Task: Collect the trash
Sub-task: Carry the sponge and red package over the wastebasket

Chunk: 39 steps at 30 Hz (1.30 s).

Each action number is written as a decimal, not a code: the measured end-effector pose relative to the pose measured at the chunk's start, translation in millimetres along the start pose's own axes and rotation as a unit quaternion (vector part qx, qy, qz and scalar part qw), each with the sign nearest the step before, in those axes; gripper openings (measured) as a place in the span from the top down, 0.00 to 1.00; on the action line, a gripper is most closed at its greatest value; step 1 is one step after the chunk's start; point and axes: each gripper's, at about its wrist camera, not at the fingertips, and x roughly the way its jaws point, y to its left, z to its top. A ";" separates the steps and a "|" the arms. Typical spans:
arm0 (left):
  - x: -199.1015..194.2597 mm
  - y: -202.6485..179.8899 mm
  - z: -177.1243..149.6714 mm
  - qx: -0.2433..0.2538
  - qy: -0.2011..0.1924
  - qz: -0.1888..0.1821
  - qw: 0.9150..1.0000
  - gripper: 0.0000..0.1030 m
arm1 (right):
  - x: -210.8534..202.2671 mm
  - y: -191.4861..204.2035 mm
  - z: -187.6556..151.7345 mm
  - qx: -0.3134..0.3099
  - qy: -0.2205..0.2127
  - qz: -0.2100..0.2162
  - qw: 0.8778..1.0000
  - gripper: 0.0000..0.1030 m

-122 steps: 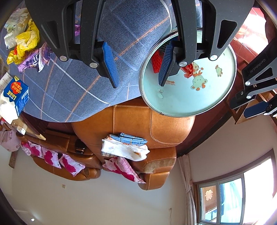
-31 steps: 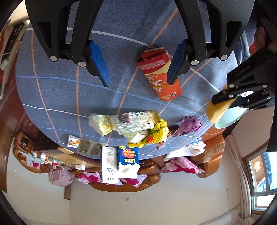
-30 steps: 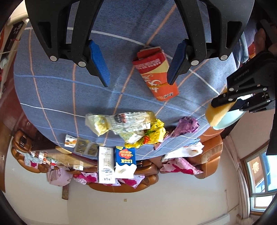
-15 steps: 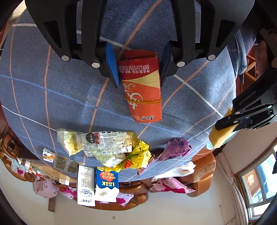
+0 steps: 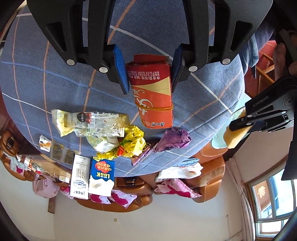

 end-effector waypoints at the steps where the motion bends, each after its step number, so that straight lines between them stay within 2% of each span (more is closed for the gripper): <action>1: 0.0 3.3 0.4 -0.003 0.000 0.002 1.000 0.76 | 1.6 1.9 2.8 -0.003 -0.001 0.001 1.000 0.58; 12: 2.4 51.9 9.1 -0.044 -0.003 0.057 0.997 0.76 | 26.9 30.8 47.7 -0.038 -0.029 0.019 0.999 0.58; 22: 13.0 92.6 11.2 -0.076 0.010 0.109 0.991 0.76 | 60.5 65.2 87.0 -0.077 -0.048 0.042 0.995 0.58; 30: 15.1 121.4 10.1 -0.094 0.018 0.149 0.984 0.76 | 82.8 92.6 99.9 -0.103 -0.057 0.068 0.991 0.58; 39: 10.8 141.8 11.9 -0.105 0.014 0.174 0.979 0.76 | 101.9 119.2 110.5 -0.134 -0.054 0.089 0.985 0.58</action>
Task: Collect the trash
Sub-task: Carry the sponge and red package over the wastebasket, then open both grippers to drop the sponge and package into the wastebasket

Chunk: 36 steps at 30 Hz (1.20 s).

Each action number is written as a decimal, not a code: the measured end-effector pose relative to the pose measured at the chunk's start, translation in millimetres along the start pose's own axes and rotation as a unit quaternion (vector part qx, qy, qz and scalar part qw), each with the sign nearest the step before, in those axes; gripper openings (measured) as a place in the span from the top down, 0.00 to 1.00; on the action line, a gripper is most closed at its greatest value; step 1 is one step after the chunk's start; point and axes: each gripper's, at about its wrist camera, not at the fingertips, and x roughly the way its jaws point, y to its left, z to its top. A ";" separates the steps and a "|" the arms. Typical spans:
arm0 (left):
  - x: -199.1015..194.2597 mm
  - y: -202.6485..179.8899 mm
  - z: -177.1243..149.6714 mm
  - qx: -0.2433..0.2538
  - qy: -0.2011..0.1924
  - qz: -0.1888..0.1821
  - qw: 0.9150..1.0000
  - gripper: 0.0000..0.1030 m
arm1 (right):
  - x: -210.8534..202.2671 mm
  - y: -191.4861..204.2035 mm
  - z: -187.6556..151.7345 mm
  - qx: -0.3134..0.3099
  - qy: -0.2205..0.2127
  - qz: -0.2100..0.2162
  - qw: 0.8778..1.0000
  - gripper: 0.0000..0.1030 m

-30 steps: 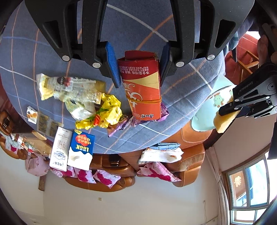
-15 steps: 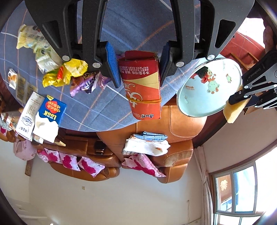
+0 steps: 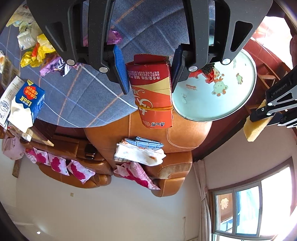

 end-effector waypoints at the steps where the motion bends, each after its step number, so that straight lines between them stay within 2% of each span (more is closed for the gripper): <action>1: 1.0 2.1 -0.1 -0.001 0.001 0.003 1.000 0.76 | 2.8 2.3 1.8 -0.004 0.002 0.003 1.000 0.58; 12: 9.7 15.7 1.1 -0.003 0.003 0.055 0.998 0.76 | 21.6 25.3 12.1 -0.031 0.009 0.022 0.999 0.58; 18: 13.0 17.6 -0.7 -0.004 0.008 0.054 0.999 0.76 | 25.5 33.7 9.4 -0.046 0.010 0.026 0.999 0.58; 27: 10.1 14.2 -1.4 -0.008 0.004 0.025 1.000 0.74 | 25.0 46.9 7.7 -0.073 0.002 0.029 0.997 0.58; 30: 11.4 11.5 -2.2 -0.010 0.009 0.008 1.000 0.70 | 24.9 49.1 7.4 -0.080 0.000 0.035 0.996 0.58; 31: 11.8 12.5 -2.5 -0.013 0.009 0.006 1.000 0.63 | 24.3 49.3 7.4 -0.081 -0.002 0.040 0.996 0.58; 32: 10.9 12.4 -2.5 -0.015 0.006 0.004 1.000 0.51 | 23.8 49.1 7.4 -0.081 -0.003 0.043 0.996 0.54; 33: 10.3 11.2 -3.1 -0.014 0.004 0.006 1.000 0.47 | 23.2 48.8 7.5 -0.080 -0.004 0.042 0.996 0.46; 36: 9.0 8.9 -3.4 -0.012 0.002 0.004 1.000 0.45 | 22.8 47.6 7.8 -0.076 -0.005 0.040 0.996 0.46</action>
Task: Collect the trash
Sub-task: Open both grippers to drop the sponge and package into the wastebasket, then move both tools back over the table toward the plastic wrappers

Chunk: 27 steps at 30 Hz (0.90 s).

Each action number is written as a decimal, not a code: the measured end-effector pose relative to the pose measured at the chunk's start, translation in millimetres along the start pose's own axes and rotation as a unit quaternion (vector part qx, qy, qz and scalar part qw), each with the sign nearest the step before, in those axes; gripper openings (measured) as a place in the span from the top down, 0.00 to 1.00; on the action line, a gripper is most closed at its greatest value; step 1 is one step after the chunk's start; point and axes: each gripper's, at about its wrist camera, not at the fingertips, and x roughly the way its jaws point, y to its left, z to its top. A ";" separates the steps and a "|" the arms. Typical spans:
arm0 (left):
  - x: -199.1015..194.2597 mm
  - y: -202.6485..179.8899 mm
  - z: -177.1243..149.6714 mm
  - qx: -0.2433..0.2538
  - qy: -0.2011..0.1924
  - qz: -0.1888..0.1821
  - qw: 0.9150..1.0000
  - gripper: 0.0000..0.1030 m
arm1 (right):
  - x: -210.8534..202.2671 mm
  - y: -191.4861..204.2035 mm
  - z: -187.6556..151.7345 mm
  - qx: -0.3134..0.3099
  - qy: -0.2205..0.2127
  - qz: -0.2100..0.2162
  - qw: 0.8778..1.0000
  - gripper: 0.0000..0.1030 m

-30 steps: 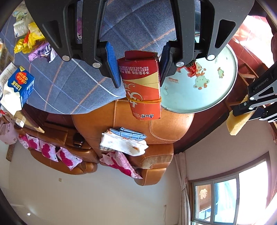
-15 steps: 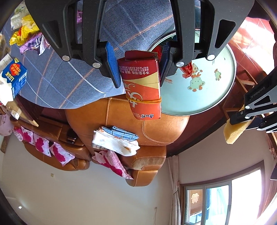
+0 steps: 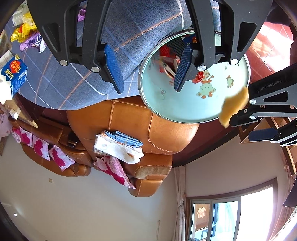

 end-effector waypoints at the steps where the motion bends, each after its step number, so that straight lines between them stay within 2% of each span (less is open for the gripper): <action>1: 0.2 -0.3 -0.5 -0.001 0.000 0.000 1.000 0.45 | 0.2 -0.2 0.1 0.001 0.000 -0.001 1.000 0.46; 27: -0.5 -8.1 -2.7 0.006 0.000 -0.004 1.000 0.45 | -0.5 -1.5 -1.1 0.005 -0.005 -0.017 1.000 0.42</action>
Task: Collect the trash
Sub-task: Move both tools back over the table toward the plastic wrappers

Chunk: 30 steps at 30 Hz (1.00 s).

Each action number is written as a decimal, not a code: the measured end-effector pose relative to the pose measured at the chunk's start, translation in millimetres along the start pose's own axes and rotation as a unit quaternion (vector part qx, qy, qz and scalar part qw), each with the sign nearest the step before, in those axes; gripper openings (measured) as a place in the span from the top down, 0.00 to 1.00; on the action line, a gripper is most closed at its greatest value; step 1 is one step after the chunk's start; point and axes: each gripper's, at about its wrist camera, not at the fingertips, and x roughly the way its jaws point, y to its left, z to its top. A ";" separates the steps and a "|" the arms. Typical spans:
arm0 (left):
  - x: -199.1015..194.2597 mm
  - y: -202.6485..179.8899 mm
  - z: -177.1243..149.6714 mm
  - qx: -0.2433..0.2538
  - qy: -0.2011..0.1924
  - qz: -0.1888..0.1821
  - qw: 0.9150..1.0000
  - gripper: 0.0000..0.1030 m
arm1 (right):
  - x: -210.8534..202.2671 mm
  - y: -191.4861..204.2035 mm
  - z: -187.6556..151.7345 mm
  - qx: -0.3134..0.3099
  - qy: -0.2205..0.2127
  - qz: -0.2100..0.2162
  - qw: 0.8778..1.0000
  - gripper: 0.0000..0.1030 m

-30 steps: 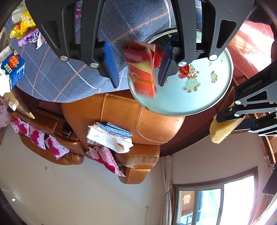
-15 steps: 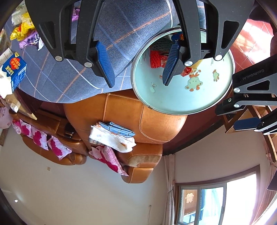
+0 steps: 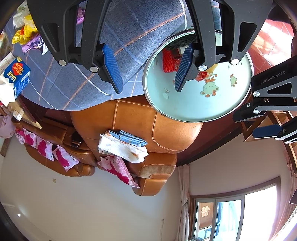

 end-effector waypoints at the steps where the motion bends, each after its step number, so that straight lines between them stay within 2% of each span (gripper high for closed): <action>1: -0.5 -0.3 0.2 0.001 -0.001 0.001 1.000 0.45 | -0.1 0.0 -0.1 0.000 0.000 -0.001 1.000 0.42; 12: -9.2 -4.1 4.3 0.005 -0.009 -0.005 1.000 0.43 | -4.0 -5.8 -0.6 0.018 -0.005 -0.012 1.000 0.41; 14: -11.2 -4.4 5.4 0.004 -0.011 -0.005 1.000 0.40 | -4.9 -4.7 -0.8 0.015 -0.004 -0.014 1.000 0.41; 18: -15.4 -12.0 6.7 0.013 -0.016 -0.009 1.000 0.38 | -9.1 -6.5 -1.3 0.014 -0.002 -0.034 0.999 0.41; 30: -38.7 -82.8 8.4 0.074 -0.041 -0.066 0.994 0.33 | -56.9 -78.3 -28.3 0.096 0.020 -0.119 0.988 0.39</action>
